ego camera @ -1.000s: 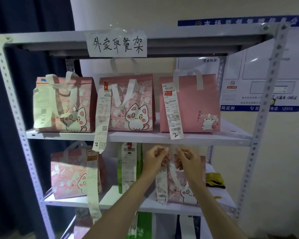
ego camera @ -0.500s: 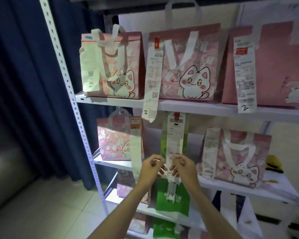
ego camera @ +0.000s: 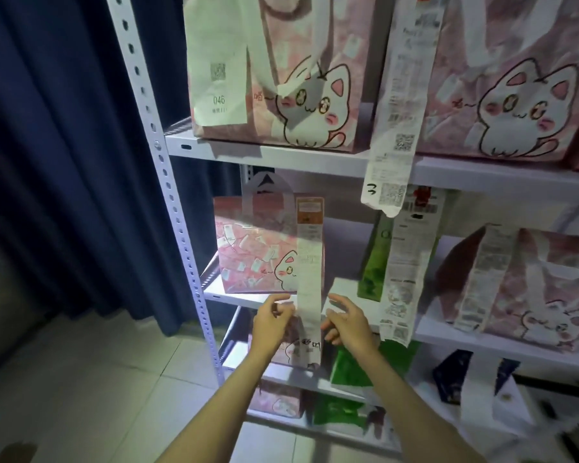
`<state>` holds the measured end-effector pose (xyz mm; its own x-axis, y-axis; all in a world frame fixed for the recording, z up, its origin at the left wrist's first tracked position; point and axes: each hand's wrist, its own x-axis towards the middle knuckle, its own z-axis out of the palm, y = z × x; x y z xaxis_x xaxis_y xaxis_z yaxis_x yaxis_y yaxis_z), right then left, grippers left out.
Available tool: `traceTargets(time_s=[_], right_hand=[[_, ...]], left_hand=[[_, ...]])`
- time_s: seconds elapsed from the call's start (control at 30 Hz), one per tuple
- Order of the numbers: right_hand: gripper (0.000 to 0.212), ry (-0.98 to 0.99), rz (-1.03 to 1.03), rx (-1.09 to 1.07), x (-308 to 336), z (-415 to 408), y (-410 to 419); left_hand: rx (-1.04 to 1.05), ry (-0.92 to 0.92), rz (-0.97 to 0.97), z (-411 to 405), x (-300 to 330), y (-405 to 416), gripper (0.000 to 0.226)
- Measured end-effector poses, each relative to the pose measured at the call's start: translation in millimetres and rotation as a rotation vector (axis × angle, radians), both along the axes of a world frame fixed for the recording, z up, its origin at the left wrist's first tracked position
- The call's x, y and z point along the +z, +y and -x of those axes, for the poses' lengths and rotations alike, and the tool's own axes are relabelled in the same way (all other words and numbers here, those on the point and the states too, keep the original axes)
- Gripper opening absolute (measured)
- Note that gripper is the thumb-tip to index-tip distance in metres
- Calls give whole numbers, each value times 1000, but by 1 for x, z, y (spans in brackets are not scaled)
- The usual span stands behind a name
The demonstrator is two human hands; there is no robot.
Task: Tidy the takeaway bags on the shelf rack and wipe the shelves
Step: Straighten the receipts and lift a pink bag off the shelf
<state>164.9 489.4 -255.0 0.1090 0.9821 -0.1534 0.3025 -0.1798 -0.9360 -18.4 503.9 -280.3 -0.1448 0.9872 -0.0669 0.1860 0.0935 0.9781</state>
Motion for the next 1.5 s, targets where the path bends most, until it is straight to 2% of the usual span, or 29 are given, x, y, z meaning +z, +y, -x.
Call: traceTargets(time_s=[0.1,0.2,0.47,0.7,0.93,1.17,1.3,1.5], right_hand=[[21,-5,59,65,-7,12,6],[12,-37,61,73,-19,18,4],[25,-109,111,108,-53,10,-26],[24,-110,147,147,-67,-6,-75],[19,-39,163,175,-62,-10,-116],[12,-12,12,53,-28,-9,-117],[17,1,-84,1,5,1,-96],[35,-70,-218,-1,36,24,-52]], left_hand=[[-125,43,16,7,-13,12,11],[-167,81,8,9,-25,10,11],[-262,92,74,18,-47,-22,14],[-285,72,143,12,-48,-70,17],[-244,64,141,8,-38,-109,22],[-92,227,12,18,-2,-115,15],[7,227,-89,32,34,-98,16],[90,171,-186,54,67,-52,39]])
